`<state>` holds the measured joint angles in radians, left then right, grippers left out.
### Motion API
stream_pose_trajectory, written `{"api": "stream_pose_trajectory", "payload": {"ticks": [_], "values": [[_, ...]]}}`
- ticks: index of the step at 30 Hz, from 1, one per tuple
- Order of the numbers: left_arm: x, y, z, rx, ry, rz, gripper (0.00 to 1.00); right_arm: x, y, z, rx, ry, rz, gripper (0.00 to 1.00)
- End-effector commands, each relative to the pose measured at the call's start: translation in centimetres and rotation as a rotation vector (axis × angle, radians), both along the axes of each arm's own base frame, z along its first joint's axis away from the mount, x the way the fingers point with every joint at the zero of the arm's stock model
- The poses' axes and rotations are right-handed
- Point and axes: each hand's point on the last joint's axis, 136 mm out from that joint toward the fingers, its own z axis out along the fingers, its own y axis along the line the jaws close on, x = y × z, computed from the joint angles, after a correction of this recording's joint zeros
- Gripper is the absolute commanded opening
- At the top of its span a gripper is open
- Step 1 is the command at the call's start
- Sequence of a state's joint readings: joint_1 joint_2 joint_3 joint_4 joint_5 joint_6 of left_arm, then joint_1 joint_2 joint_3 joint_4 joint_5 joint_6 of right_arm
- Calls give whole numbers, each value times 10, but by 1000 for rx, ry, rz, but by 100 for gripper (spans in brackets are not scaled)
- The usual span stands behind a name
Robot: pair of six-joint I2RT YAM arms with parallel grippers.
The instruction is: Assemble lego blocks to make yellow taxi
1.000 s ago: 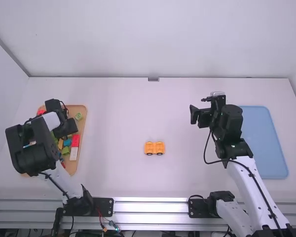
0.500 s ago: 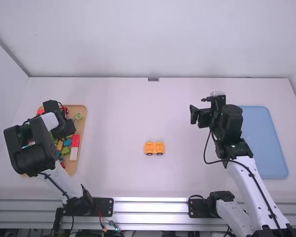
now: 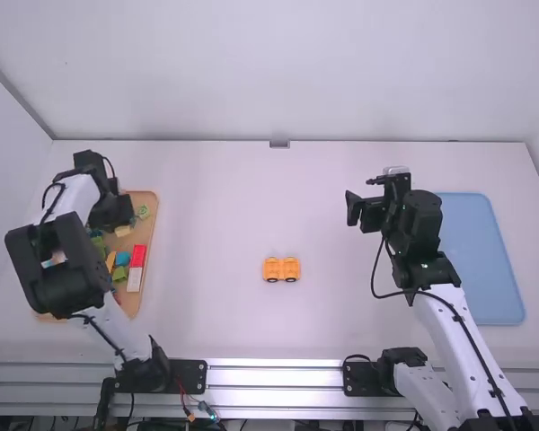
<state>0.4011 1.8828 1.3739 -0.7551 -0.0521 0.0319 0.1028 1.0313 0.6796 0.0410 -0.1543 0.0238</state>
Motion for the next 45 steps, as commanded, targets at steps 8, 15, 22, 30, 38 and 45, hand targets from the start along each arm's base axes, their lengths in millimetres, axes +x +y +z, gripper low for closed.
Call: {"api": "stream_pose_trajectory", "payload": {"ticks": [8,15,22,30,38,45], "values": [[27,-163,-5,-70,-19,-837,2,4,2,17,7,-34,5,99],[-23,-264,-24,-34,61,-1487,2,4,2,17,7,-31,5,99],[-63,-301,-36,-35,118,-1856,2,4,2,17,6,-32,5,99],[-71,-311,-50,-76,72,-1861,2,4,2,17,0,-33,8,99],[-78,-316,-57,-105,0,-1888,2,4,2,16,0,-32,7,98],[-81,-318,-64,-107,-25,-1902,2,4,2,17,0,-34,8,98]]}}
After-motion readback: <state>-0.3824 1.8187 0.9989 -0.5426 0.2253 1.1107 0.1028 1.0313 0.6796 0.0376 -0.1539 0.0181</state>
